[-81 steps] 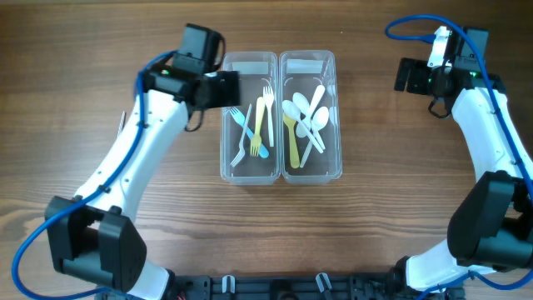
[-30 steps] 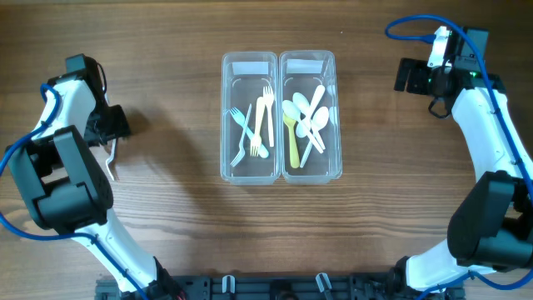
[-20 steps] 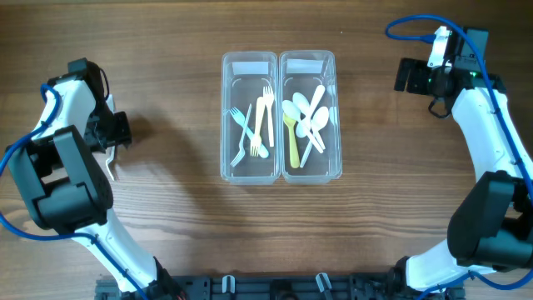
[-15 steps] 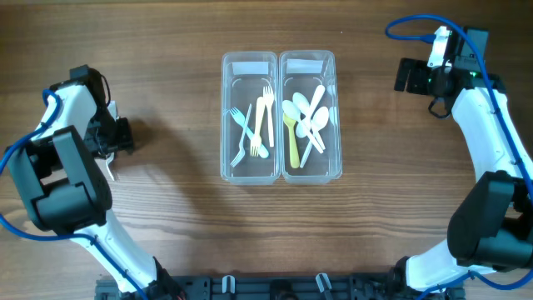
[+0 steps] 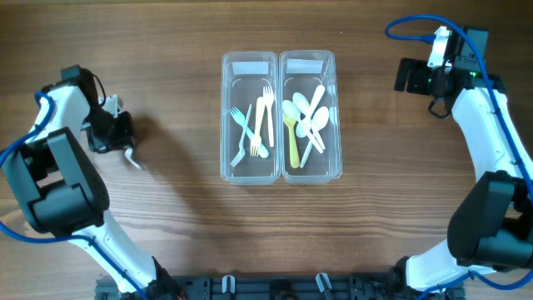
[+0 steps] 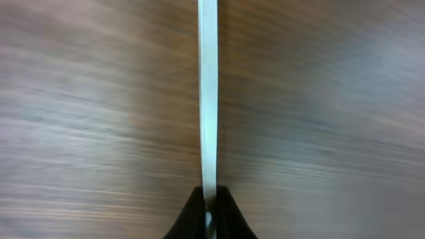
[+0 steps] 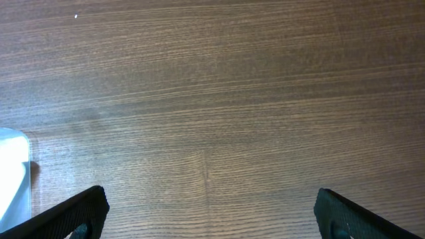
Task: Pack container
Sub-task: 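Grasp the last white fork with the left gripper, then drop the white fork into the left container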
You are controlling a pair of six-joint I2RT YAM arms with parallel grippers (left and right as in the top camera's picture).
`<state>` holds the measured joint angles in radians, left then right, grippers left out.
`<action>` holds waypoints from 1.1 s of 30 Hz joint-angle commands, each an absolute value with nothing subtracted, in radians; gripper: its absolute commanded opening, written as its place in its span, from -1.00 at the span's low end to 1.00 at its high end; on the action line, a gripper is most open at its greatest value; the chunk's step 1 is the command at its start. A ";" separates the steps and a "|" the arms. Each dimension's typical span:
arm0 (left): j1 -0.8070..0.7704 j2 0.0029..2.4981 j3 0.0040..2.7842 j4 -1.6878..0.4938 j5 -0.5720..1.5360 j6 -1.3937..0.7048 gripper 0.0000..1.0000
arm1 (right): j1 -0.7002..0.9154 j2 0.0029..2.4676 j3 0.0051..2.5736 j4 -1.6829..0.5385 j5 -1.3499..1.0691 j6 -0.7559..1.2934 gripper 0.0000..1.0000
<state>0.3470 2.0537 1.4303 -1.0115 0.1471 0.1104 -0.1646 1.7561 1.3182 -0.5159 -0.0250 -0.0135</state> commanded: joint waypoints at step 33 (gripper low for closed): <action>-0.393 1.897 1.697 -0.942 0.048 -0.370 1.00 | -0.161 1.741 1.320 -0.515 -0.022 -0.024 1.00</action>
